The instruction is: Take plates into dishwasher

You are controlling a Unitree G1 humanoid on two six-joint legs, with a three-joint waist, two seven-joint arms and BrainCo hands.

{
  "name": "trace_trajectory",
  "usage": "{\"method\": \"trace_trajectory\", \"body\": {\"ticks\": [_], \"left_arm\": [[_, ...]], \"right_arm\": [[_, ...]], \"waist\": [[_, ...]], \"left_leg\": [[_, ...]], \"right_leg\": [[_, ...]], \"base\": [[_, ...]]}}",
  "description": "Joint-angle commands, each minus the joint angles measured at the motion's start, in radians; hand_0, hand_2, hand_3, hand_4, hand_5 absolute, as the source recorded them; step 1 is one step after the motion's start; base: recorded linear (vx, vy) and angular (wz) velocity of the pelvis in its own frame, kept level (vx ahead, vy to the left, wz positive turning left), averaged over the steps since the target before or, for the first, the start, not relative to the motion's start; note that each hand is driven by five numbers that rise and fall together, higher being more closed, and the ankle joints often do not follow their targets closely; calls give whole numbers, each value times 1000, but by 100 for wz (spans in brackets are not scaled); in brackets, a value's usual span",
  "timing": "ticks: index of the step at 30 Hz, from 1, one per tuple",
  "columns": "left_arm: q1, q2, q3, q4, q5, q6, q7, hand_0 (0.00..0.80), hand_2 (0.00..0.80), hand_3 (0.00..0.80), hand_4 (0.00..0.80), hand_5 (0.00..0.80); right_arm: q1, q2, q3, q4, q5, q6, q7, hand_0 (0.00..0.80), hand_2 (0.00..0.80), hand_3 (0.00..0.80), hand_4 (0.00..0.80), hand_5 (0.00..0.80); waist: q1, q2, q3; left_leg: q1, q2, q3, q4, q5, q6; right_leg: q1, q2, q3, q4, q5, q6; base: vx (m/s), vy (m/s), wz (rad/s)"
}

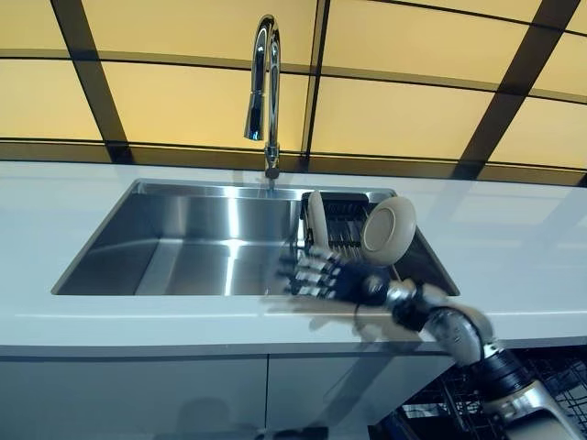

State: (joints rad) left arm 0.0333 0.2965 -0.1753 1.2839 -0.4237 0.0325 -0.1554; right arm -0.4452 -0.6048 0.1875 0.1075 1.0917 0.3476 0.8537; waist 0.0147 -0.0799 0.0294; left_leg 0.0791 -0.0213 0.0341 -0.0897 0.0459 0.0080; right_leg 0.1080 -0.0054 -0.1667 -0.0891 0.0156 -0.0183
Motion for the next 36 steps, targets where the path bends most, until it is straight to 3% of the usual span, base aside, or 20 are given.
{"method": "trace_trajectory", "body": {"ticks": [1, 5, 10, 14, 23, 30, 36], "left_arm": [[-37, -3, -26, 70, 23, -22, -1, 0, 0, 0, 0, 0], [-37, -3, -35, 73, 11, -17, 0, 0, 0, 0, 0, 0], [-42, 7, -49, 82, -10, -14, -6, 0, 0, 0, 0, 0], [-44, 9, -58, 72, -31, -12, -4, 0, 0, 0, 0, 0], [-34, 13, -79, 66, -33, 17, 6, 0, 0, 0, 0, 0], [-53, 23, -99, 37, -31, 36, 18, 0, 0, 0, 0, 0], [-69, 37, -106, 26, -42, 33, 14, 0, 0, 0, 0, 0]], "right_arm": [[-114, -43, -85, 77, 85, -105, -102, 0, 0, 0, 0, 0], [-239, -172, -138, 233, 132, -194, -309, 0, 0, 0, 0, 0], [-370, -258, -169, 361, 207, -202, -583, 0, 0, 0, 0, 0], [-465, -324, -127, 466, 37, -245, -725, 0, 0, 0, 0, 0], [-666, -388, 61, 605, -161, -250, -927, 0, 0, 0, 0, 0], [-773, -380, 188, 651, -299, -182, -969, 0, 0, 0, 0, 0], [-841, -366, 258, 687, -321, -177, -975, 0, 0, 0, 0, 0]], "waist": [[5, -5, -12], [4, -10, -9], [4, -11, -3], [14, -14, -1], [38, -20, 18], [53, -13, 56], [63, -3, 104]], "left_leg": [[26, 12, 44, 2, -99, 20], [34, 12, 44, 2, -102, 18], [40, 12, 43, 2, -101, 16], [37, 11, 34, 2, -97, 14], [-8, 7, 7, 2, -66, 5], [-65, 2, -11, 2, -41, 1], [-116, -4, -26, 2, -22, -1]], "right_leg": [[20, -24, -18, 2, -37, 40], [27, -22, -16, 2, -37, 40], [31, -20, -17, 2, -33, 39], [29, -20, -17, 2, -31, 38], [-11, -19, -18, 2, -11, 43], [-64, -26, -29, 2, 8, 49], [-111, -32, -34, 2, 22, 53]], "base": [[18, 10, -8], [19, 4, -6], [18, -1, -4], [45, 1, -1], [48, -8, 0], [6, -1, 0], [-32, 6, 2]]}}
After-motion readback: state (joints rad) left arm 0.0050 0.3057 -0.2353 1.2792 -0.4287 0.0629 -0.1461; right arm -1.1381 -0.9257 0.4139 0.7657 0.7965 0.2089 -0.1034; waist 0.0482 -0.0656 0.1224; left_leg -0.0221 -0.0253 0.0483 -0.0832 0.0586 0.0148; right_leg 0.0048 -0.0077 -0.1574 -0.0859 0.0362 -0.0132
